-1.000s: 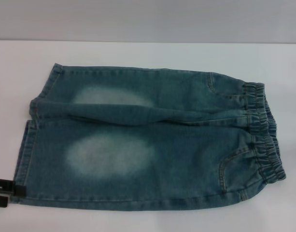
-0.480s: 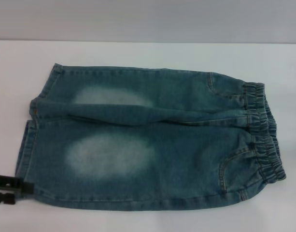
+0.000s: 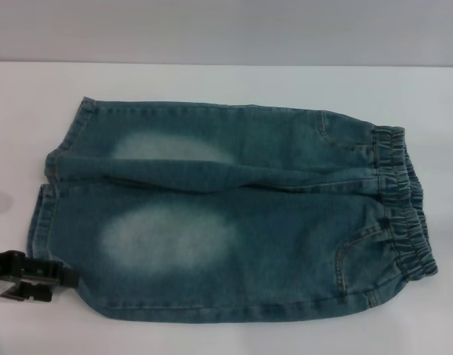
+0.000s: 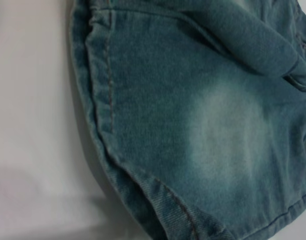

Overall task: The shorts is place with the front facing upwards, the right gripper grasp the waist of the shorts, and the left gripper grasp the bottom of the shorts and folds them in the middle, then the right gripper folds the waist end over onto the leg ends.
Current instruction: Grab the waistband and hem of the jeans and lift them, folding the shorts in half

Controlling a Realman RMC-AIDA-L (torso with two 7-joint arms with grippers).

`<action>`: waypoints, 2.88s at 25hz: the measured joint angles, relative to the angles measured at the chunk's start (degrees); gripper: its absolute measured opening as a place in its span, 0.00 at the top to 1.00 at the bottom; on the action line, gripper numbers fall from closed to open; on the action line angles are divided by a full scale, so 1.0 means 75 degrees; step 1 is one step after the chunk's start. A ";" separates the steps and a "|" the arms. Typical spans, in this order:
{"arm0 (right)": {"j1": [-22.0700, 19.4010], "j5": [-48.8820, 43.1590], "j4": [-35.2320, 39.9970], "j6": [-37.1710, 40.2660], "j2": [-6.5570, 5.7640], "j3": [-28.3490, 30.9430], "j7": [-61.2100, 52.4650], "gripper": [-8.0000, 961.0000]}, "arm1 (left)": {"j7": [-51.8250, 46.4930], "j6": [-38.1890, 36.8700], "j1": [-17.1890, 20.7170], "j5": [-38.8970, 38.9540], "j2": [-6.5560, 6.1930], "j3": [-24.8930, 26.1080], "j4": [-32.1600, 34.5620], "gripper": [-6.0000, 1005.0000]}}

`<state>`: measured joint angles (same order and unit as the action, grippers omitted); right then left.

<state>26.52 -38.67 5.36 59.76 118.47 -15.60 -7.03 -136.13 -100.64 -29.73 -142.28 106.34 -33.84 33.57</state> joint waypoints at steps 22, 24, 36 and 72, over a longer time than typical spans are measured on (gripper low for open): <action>0.0014 0.0000 -0.0037 -0.0001 0.0024 -0.0104 -0.0021 0.14 | 0.0023 0.0305 -0.0056 -0.0002 -0.0118 -0.0025 0.0035 0.32; 0.0023 0.0000 -0.0036 0.0000 0.0024 -0.0103 -0.0025 0.14 | 0.0023 0.0278 -0.0063 -0.0002 -0.0118 -0.0035 0.0023 0.32; 0.0068 0.0014 -0.0034 0.0000 0.0024 -0.0100 -0.0032 0.14 | 0.0022 0.0254 -0.0178 -0.0051 -0.0137 -0.0058 0.0043 0.33; 0.0156 0.0025 -0.0035 -0.0012 0.0012 -0.0091 -0.0091 0.14 | 0.0012 0.0356 -0.0535 -0.0060 -0.0211 -0.0060 0.0042 0.55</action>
<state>27.69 -38.48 5.09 59.67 118.56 -16.28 -7.72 -136.04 -97.97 -33.75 -142.73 104.75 -34.30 33.89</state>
